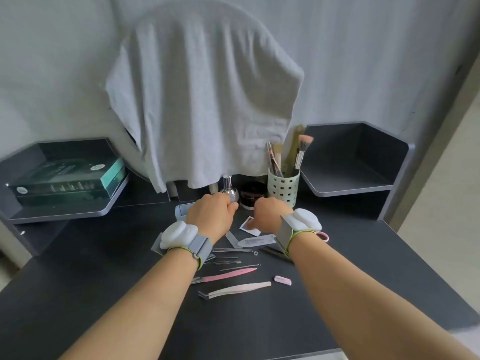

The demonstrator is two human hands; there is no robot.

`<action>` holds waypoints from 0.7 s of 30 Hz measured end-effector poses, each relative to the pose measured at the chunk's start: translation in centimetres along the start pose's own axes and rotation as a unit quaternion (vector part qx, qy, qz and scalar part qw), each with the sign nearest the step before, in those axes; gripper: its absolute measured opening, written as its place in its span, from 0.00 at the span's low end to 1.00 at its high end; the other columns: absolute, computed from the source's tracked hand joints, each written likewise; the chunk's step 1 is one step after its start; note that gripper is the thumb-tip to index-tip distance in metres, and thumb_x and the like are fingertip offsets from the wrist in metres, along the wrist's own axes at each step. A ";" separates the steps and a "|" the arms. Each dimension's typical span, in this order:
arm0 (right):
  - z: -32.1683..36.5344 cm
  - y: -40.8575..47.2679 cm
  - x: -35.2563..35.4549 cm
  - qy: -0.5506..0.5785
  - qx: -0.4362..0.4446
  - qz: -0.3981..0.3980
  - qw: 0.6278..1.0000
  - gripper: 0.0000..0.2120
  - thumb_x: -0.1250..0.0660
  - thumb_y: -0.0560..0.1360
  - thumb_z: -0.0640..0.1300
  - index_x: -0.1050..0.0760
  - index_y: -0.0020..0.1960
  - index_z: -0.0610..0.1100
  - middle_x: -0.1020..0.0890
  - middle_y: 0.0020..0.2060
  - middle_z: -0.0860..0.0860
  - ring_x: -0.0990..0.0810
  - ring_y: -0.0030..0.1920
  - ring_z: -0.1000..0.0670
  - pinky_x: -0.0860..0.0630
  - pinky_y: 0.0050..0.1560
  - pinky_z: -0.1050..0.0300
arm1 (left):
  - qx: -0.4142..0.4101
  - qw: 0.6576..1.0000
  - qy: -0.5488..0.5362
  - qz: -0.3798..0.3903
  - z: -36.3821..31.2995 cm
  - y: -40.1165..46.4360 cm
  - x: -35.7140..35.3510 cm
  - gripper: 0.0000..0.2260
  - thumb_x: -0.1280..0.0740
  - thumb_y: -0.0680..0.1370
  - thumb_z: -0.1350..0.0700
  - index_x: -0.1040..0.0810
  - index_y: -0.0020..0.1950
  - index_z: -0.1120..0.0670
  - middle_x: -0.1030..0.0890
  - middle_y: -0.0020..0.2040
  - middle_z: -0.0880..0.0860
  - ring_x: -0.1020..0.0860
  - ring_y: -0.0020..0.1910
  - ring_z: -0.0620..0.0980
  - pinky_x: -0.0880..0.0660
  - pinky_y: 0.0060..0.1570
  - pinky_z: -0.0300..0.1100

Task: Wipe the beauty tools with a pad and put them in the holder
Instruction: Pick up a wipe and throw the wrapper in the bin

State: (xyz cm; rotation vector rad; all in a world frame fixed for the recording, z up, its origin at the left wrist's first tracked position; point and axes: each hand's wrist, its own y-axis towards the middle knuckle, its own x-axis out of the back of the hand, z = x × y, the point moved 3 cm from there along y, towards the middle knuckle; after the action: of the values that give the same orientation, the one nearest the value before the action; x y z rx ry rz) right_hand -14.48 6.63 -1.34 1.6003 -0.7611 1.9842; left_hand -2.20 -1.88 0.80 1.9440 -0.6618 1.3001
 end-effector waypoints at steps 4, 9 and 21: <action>0.1 0.5 -0.3 -0.032 -0.016 -0.001 0.999 0.15 0.27 0.73 0.56 0.27 0.47 0.47 0.21 0.45 0.49 0.22 0.45 0.45 0.26 0.43 0.54 | 0.000 1.000 0.001 -0.012 0.3 0.3 -0.5 0.17 0.40 0.83 0.44 0.27 0.39 0.51 0.24 0.39 0.51 0.25 0.40 0.55 0.34 0.35 0.44; 0.3 1.3 -0.3 -0.023 -0.022 0.020 0.999 0.16 0.25 0.71 0.57 0.25 0.49 0.46 0.20 0.46 0.49 0.21 0.46 0.46 0.25 0.43 0.54 | -0.008 1.000 -0.003 -0.007 0.4 0.4 -1.1 0.17 0.40 0.82 0.43 0.24 0.40 0.52 0.19 0.43 0.54 0.22 0.45 0.58 0.32 0.37 0.45; 2.3 1.0 2.3 0.039 0.006 -0.036 0.999 0.13 0.34 0.76 0.42 0.19 0.59 0.49 0.18 0.53 0.47 0.20 0.49 0.44 0.22 0.49 0.51 | -0.057 0.996 -0.065 -0.038 1.0 0.5 0.2 0.08 0.38 0.82 0.52 0.21 0.57 0.52 0.21 0.54 0.53 0.22 0.53 0.55 0.28 0.44 0.47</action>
State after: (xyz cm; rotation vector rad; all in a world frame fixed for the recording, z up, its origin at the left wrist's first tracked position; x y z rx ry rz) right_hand -14.02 4.41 1.15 1.5258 -0.6540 1.9904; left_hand -1.94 -2.98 0.85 1.9519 -0.7035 1.0734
